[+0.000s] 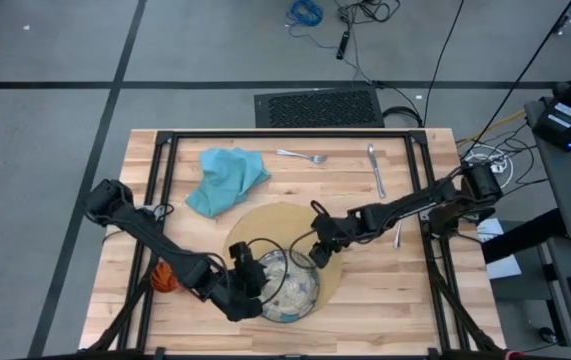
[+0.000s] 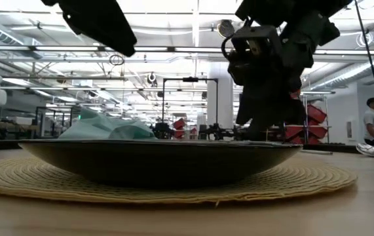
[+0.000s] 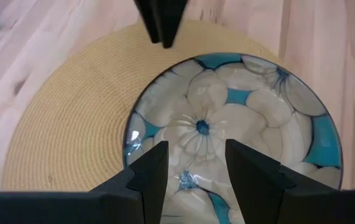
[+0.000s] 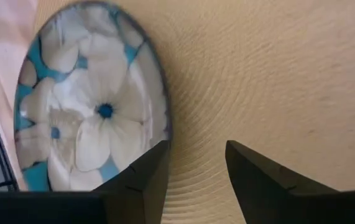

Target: Set table place

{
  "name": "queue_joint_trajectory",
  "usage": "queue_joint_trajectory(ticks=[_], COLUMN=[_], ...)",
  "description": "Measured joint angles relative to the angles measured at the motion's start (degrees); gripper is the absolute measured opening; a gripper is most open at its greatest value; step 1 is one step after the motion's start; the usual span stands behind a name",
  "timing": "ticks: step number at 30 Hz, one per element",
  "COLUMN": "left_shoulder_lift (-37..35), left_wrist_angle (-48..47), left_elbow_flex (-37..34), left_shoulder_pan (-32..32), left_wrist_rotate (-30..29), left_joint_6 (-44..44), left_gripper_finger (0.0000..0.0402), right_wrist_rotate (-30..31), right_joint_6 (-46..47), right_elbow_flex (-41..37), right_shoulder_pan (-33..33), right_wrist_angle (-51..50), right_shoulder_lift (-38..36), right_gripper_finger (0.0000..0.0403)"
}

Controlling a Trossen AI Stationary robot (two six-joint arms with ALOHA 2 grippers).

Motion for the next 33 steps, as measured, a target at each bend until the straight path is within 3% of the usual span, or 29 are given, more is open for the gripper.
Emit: queue_joint_trajectory(ticks=[19, 21, 25, 33], left_shoulder_lift=[0.0, 0.0, 0.0, 0.0], left_wrist_angle=[0.0, 0.0, 0.0, 0.0], left_elbow_flex=[0.0, 0.0, 0.0, 0.0], left_shoulder_pan=[0.1, 0.0, 0.0, 0.0], left_wrist_rotate=[0.0, 0.0, 0.0, 0.0], left_joint_6=[-0.8, -0.6, -0.6, -0.4], left_gripper_finger=[0.0145, 0.0145, 0.0145, 0.0145], right_wrist_rotate=[-3.0, -3.2, -4.3, -5.7], right_joint_6=[7.0, 6.9, 4.6, 2.8], right_elbow_flex=[0.0, 0.0, 0.1, 0.1], right_shoulder_pan=[3.5, 3.5, 3.4, 2.3], right_wrist_angle=[8.6, 9.0, 11.3, 15.2], right_shoulder_lift=[7.7, 8.3, 8.6, 5.7], right_gripper_finger=[0.0143, 0.0121, 0.0025, 0.0003])
